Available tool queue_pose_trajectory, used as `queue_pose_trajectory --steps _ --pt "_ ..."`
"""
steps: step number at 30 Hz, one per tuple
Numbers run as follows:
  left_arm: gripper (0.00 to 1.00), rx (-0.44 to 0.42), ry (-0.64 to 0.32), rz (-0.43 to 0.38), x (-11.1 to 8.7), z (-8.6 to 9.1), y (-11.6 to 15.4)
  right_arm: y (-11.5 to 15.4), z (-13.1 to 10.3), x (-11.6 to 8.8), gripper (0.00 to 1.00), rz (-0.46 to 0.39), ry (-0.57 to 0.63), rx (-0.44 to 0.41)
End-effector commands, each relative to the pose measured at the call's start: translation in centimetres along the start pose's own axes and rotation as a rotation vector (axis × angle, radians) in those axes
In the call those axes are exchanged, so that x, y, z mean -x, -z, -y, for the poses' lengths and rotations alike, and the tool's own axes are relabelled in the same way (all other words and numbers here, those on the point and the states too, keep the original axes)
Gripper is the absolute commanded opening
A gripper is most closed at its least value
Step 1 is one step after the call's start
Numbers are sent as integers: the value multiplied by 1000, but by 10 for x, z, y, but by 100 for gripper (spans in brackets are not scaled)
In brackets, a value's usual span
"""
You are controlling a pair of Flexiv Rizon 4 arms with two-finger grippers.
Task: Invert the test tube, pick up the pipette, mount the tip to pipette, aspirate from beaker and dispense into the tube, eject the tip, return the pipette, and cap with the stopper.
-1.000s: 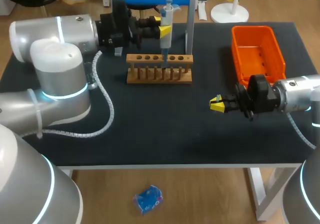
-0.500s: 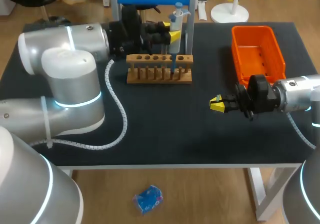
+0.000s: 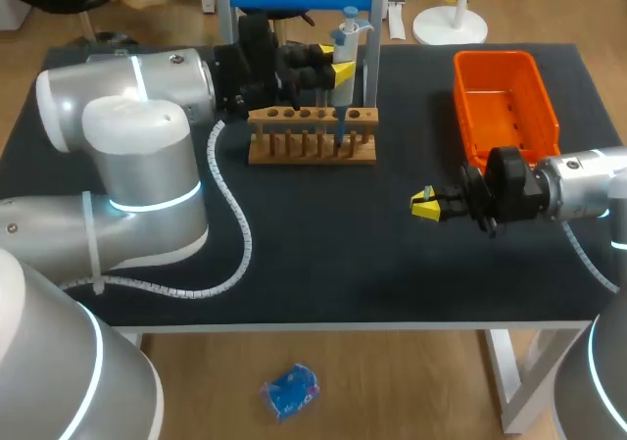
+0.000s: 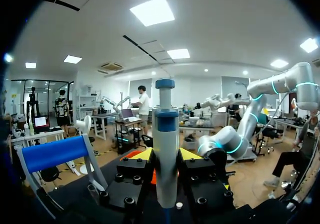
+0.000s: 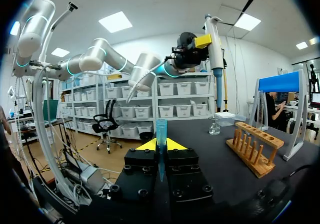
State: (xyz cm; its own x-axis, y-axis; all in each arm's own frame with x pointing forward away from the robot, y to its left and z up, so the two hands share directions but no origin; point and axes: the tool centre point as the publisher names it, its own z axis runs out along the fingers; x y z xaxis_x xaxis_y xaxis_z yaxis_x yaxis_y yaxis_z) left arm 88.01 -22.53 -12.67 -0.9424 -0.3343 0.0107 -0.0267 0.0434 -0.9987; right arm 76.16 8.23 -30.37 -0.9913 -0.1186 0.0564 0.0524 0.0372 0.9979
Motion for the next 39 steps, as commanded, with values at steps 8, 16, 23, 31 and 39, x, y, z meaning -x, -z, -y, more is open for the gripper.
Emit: queue_pose_trajectory --steps 8,16,23,31,39 --pt "0 7 11 -21 -6 11 6 1 0 -1 0 0 0 -2" --pt "0 -16 29 -58 -19 22 8 1 0 -1 0 0 0 -2" --pt "0 -7 19 -55 -23 24 9 1 0 -1 0 0 0 -2" --pt "0 -7 19 -55 -23 24 9 1 0 -1 0 0 0 -2" --pt "0 -7 19 -55 -23 24 9 1 0 -1 0 0 0 -2"
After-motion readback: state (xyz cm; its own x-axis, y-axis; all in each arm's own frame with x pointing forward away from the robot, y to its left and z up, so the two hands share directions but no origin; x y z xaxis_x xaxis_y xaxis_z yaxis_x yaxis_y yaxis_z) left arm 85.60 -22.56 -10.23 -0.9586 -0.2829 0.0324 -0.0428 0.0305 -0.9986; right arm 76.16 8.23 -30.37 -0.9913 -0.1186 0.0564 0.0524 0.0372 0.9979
